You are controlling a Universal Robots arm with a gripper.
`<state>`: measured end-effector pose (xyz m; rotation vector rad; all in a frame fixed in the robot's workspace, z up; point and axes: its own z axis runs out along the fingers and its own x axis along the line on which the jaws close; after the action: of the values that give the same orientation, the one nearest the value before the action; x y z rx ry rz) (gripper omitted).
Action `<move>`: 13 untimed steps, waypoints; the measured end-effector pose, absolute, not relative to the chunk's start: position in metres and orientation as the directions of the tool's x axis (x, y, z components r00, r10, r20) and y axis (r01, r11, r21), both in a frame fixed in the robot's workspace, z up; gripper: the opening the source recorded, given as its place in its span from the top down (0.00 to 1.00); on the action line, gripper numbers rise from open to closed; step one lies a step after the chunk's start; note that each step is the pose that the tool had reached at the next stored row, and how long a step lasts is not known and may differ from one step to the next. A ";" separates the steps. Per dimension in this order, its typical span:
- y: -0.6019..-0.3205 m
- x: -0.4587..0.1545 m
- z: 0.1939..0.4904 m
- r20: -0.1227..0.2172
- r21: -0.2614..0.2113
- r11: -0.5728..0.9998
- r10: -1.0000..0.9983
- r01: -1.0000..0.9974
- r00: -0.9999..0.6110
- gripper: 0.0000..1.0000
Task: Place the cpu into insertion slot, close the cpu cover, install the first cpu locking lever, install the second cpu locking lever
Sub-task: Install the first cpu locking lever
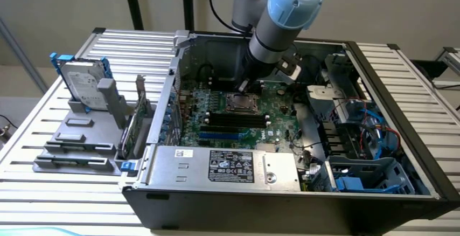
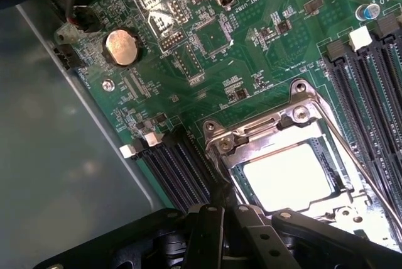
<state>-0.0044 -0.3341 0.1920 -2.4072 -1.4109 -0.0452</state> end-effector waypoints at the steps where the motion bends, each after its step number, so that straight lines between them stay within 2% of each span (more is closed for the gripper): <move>1: -0.334 -0.004 0.192 0.201 -0.280 -0.442 0.841 0.852 0.502 0.89; 13: -0.335 0.009 0.191 0.218 -0.289 -0.416 0.849 0.862 0.482 0.89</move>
<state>0.0093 -0.3347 0.1907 -2.3726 -1.4348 -0.0532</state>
